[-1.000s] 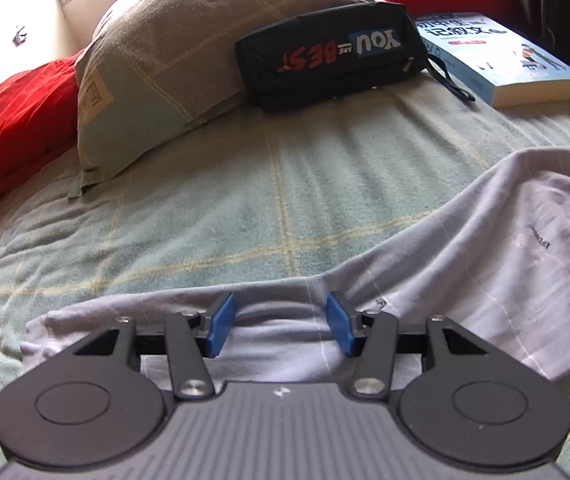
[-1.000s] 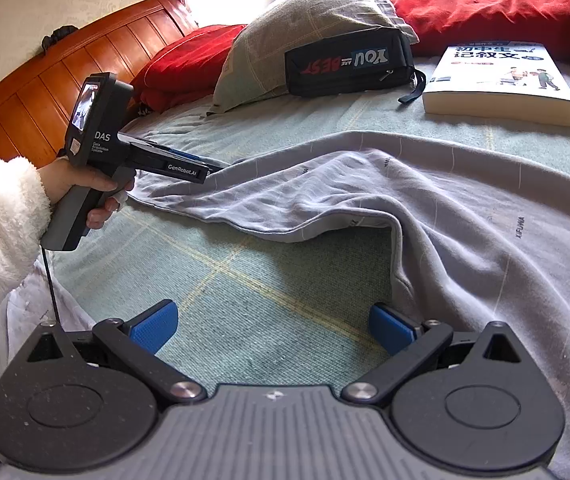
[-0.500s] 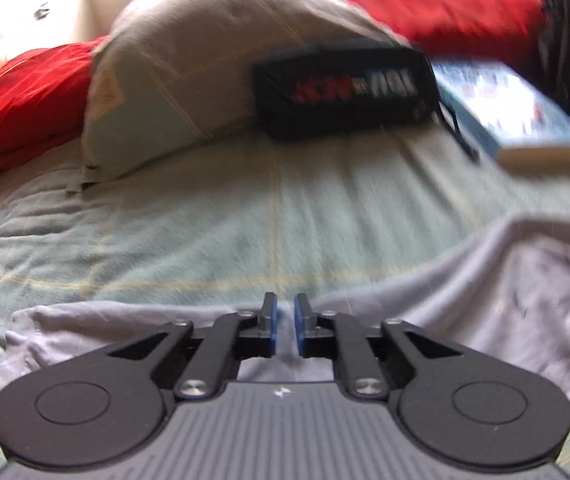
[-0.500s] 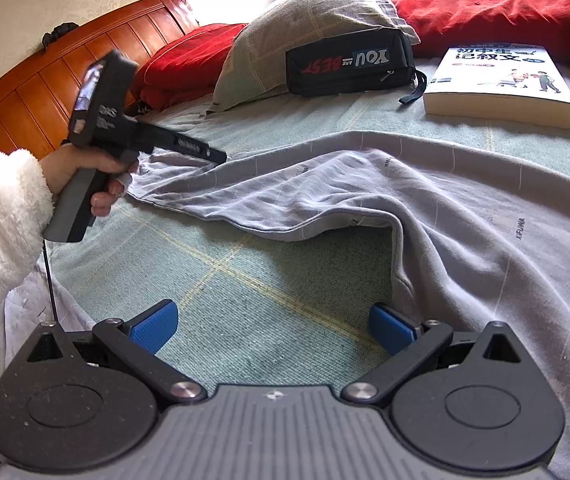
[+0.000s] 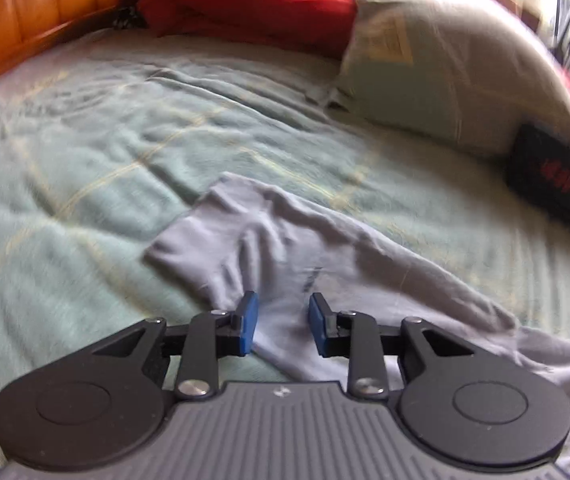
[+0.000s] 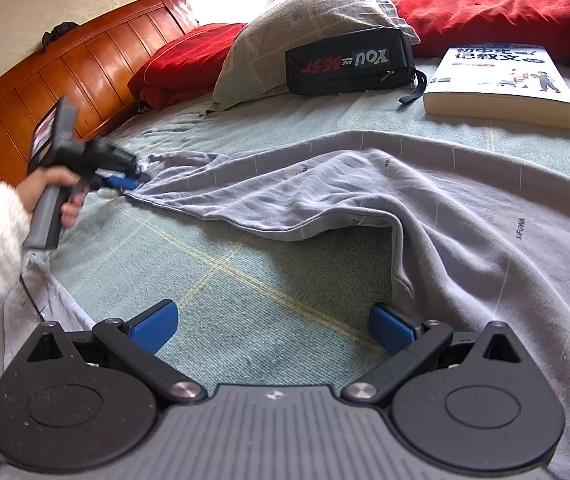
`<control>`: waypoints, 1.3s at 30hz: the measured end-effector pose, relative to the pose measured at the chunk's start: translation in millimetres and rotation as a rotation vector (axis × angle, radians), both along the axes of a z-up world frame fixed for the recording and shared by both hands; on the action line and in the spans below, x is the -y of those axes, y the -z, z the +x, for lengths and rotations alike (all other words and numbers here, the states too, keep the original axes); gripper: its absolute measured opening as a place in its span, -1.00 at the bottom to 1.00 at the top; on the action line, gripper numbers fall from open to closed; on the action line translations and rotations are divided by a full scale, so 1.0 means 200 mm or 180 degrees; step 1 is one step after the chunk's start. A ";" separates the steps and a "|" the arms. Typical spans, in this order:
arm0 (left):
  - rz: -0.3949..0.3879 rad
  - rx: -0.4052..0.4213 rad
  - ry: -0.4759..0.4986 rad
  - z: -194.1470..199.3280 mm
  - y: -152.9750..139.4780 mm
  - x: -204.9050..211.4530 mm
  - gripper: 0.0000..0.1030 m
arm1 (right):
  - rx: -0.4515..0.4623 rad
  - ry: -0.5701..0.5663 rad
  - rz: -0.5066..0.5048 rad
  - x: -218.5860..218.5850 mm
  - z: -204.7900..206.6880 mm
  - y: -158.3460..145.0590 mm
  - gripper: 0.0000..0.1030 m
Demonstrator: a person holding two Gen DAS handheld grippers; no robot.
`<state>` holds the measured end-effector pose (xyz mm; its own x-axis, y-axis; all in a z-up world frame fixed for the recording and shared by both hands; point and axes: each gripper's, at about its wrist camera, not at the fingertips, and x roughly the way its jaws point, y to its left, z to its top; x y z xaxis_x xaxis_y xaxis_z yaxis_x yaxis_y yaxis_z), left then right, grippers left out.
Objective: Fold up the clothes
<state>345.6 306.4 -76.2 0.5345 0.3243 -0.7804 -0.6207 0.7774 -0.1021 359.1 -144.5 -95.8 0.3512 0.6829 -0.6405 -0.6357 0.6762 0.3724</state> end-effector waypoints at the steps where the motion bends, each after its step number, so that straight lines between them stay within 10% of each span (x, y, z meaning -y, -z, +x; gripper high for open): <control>1: -0.0033 0.0067 -0.0028 -0.04 0.00 -0.02 -0.43 | 0.0000 0.0002 0.0001 0.00 0.00 0.00 1.00; 5: 0.0037 0.0153 -0.0149 -0.09 -0.05 -0.02 -0.33 | 0.0013 0.0003 -0.0012 0.00 0.00 0.00 1.00; 7: -0.0038 0.0273 -0.0396 -0.12 -0.06 -0.05 0.02 | 0.0019 0.0001 -0.0019 0.00 0.00 0.00 1.00; 12: -0.0636 0.0522 -0.0846 -0.19 0.02 -0.16 0.16 | 0.0011 0.0007 0.0000 0.00 0.00 0.00 1.00; 15: -0.0575 0.0623 -0.0879 -0.15 0.02 -0.15 0.09 | 0.0019 0.0010 -0.0002 0.00 0.00 0.00 1.00; 18: -0.0393 0.0518 -0.0852 -0.06 0.03 -0.14 -0.88 | 0.0033 0.0005 -0.0013 -0.01 0.00 0.00 1.00; 32: -0.0350 0.0279 -0.0704 -0.29 -0.14 -0.18 -0.78 | 0.0044 0.0008 -0.0025 -0.01 0.00 0.00 1.00; 39: 0.0266 -0.0009 -0.0517 -0.29 -0.20 -0.03 -0.63 | 0.0044 0.0008 -0.0027 -0.01 0.00 0.01 1.00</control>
<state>288.5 312.8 -35.6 0.4676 0.4700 -0.7486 -0.7389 0.6727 -0.0392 359.2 -142.0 -97.1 0.3617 0.6767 -0.6413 -0.6390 0.6809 0.3580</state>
